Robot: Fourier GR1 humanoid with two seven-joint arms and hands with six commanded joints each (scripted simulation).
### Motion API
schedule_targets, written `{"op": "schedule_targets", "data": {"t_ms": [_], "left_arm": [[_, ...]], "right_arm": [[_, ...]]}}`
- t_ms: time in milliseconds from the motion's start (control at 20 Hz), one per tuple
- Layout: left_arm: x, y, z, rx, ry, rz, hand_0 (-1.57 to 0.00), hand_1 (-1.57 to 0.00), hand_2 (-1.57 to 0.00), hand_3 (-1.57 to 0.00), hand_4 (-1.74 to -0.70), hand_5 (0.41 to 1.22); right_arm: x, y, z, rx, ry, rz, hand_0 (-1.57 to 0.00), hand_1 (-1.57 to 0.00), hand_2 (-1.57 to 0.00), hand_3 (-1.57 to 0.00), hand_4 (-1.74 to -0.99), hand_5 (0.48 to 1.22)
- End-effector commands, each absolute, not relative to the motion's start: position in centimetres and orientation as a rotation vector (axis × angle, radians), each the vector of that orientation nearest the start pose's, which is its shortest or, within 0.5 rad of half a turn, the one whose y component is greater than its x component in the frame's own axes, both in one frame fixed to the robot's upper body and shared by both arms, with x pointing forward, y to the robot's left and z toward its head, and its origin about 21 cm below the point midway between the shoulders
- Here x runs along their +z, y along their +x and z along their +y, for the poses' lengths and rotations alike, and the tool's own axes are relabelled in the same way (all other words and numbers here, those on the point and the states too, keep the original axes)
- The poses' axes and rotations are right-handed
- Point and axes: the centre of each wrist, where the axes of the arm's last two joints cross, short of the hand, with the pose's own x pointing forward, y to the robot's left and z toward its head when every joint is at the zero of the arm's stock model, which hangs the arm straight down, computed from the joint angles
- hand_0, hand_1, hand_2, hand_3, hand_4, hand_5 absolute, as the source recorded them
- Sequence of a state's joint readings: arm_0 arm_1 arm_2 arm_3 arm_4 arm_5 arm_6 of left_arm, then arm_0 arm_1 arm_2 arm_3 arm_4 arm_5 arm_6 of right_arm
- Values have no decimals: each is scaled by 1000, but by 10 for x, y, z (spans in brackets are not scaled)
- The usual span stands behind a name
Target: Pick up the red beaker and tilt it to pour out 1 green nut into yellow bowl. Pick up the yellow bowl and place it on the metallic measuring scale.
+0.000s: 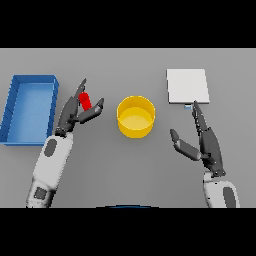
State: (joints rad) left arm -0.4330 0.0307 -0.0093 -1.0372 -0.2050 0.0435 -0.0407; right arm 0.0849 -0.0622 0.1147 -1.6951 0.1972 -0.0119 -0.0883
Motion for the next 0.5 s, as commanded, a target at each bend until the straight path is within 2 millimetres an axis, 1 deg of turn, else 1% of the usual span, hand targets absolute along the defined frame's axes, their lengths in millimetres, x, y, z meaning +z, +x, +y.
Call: {"op": "schedule_targets", "data": {"t_ms": [0, 50, 200, 250, 300, 350, 400, 450], "left_arm": [[-16, 350, 188, -320, 102, -1497, 1, 1, 1, 1, -1228, 687], [-18, 350, 190, -304, 87, -1511, 1, 1, 1, 1, -1246, 695], [-28, 355, 184, -237, 42, -1548, 1, 1, -6, 1, -1303, 719], [-30, 355, 181, -225, 31, -1547, -4, -7, -54, -37, -1328, 738], [-31, 357, 179, -202, 24, -1558, -81, -94, -157, -133, -1364, 761], [-33, 358, 177, -188, 33, -1558, -207, -230, -287, -254, -1401, 787], [-34, 360, 177, -177, 55, -1552, -379, -406, -457, -518, -1410, 874], [-32, 362, 172, -175, 86, -1549, -551, -588, -662, -728, -1471, 943]], "right_arm": [[11, 227, -222, 257, -129, -1702, 1, 1, 1, 1, -1242, 642], [12, 225, -225, 249, -131, -1710, 1, 1, 1, 1, -1245, 642], [14, 224, -227, 250, -132, -1718, 1, 1, 1, 1, -1246, 646], [13, 225, -227, 243, -132, -1707, 1, 1, 1, 1, -1244, 644], [14, 226, -226, 241, -134, -1701, 1, 1, 1, 1, -1242, 645], [14, 226, -228, 244, -135, -1701, 1, 1, 1, 1, -1240, 645], [16, 225, -227, 245, -140, -1709, 1, 1, 1, 1, -1236, 647], [13, 227, -226, 250, -139, -1697, 1, 1, 1, 1, -1237, 648]]}}
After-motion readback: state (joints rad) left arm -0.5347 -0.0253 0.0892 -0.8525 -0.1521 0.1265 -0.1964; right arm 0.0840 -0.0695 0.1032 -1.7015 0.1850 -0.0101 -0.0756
